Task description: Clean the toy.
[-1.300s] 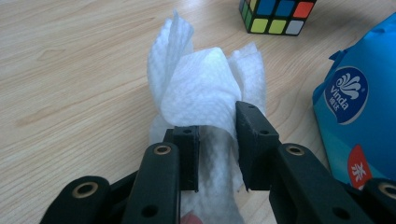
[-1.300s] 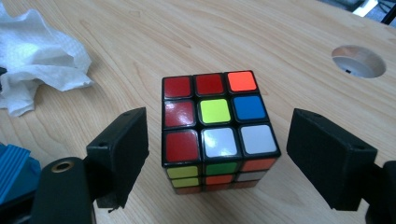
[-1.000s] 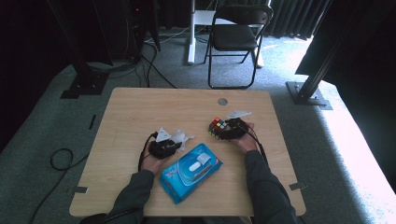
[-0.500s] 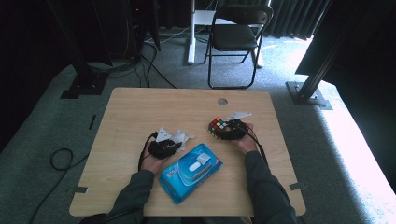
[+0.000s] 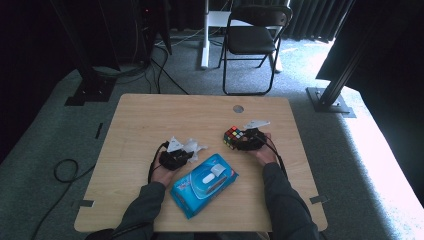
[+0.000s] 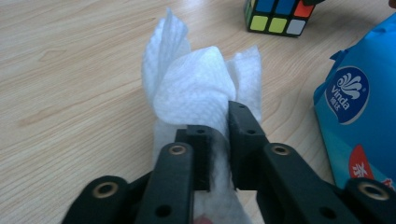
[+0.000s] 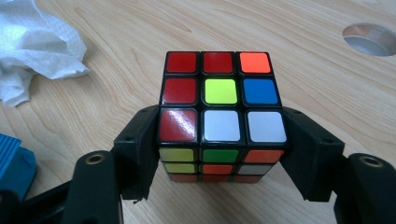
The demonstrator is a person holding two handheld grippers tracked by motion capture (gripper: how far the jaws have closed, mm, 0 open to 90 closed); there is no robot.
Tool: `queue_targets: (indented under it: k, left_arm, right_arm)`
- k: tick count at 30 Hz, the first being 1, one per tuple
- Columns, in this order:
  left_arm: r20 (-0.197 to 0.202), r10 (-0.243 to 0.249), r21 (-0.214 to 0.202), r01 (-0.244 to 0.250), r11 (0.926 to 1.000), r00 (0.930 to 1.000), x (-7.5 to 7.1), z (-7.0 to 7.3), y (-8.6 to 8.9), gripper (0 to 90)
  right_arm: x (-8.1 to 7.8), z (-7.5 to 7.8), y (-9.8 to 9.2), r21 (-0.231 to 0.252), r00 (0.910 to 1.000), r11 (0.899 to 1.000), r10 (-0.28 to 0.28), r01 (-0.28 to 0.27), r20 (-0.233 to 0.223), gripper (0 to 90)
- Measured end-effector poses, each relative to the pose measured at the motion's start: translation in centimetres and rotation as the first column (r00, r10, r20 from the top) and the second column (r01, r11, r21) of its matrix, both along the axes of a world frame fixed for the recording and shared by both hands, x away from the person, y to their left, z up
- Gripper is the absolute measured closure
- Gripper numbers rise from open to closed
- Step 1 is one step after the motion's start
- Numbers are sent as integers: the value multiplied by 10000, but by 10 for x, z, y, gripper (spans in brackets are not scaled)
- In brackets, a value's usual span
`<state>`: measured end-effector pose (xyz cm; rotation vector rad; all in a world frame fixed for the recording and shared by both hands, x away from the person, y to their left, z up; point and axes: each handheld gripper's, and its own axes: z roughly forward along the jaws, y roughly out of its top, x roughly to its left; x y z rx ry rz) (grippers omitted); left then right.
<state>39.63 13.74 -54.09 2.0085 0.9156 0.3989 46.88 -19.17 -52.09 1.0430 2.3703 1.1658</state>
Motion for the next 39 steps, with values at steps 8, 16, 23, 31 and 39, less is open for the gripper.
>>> queue_targets:
  k: [8, 16, 23, 31, 39]
  left_arm:
    - [69, 3, -10, -2, 10000, 10000, 1, 6, 0, 845]
    - [358, -145, 27, 144, 9999, 9993, 1, 21, -4, 849]
    - [556, -310, 8, 310, 9995, 9980, 2, 34, -6, 851]
    - [751, -508, -164, 522, 9985, 9959, 4, 47, -13, 850]
    - [1013, -652, -309, 686, 9972, 9927, 8, 65, -20, 849]
  right_arm:
    - [-4, 5, -2, 43, 10000, 10000, -11, 11, 56, 344]
    - [-11, 10, 1, -85, 9998, 9998, 162, -160, 146, 344]
    - [-16, 13, 5, -87, 9989, 9995, 321, -318, 332, 344]
    - [-22, 12, 7, -77, 9981, 9987, 504, -501, 351, 344]
    - [-27, 15, 10, -131, 9968, 9979, 640, -635, 488, 344]
